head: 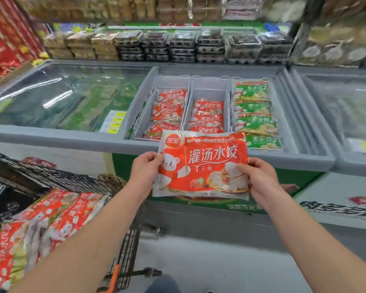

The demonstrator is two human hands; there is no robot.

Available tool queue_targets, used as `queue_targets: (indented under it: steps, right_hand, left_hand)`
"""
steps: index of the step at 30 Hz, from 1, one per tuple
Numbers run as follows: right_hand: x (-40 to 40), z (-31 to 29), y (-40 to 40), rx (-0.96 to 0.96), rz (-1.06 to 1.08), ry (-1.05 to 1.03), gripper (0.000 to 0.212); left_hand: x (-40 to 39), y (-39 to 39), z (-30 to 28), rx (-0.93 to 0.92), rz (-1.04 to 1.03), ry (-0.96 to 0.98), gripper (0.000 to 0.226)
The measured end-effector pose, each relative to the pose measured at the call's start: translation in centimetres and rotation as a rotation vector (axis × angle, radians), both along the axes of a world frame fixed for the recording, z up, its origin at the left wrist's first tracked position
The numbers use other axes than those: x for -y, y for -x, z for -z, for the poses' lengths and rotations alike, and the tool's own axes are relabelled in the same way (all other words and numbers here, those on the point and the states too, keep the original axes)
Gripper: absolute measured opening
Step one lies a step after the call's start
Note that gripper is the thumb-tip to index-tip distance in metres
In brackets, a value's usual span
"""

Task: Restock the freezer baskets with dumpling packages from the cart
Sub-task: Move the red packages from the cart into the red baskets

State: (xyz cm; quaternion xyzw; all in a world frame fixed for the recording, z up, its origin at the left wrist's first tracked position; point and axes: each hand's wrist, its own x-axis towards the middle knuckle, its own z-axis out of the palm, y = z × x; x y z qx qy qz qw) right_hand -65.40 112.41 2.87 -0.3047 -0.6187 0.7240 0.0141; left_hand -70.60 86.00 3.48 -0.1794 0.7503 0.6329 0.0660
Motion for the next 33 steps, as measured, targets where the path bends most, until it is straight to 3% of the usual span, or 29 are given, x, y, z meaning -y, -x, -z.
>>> queue_targets:
  steps: [9, 19, 22, 27, 33]
  right_hand:
    - [-4.6, -0.2, 7.1, 0.033, 0.02, -0.053, 0.011]
    - [-4.2, 2.8, 23.3, 0.085, 0.091, -0.126, 0.013]
    - [-3.6, 4.9, 27.1, 0.134, 0.1, -0.145, 0.012]
    - [-3.4, 10.5, 30.3, 0.283, 0.098, -0.179, 0.033]
    - [-4.2, 12.9, 33.3, 0.419, 0.044, -0.228, 0.015]
  left_hand:
    - [-4.7, 8.3, 0.6, 0.023, 0.032, -0.02, 0.033]
    - [-5.1, 25.3, 3.6, 0.03, 0.123, 0.099, 0.024]
    - [-5.2, 29.2, 5.1, 0.097, 0.153, 0.153, 0.021]
    - [-5.0, 33.3, 10.3, 0.261, 0.19, 0.171, 0.022]
    - [-5.6, 35.7, 14.5, 0.418, 0.191, 0.176, 0.021]
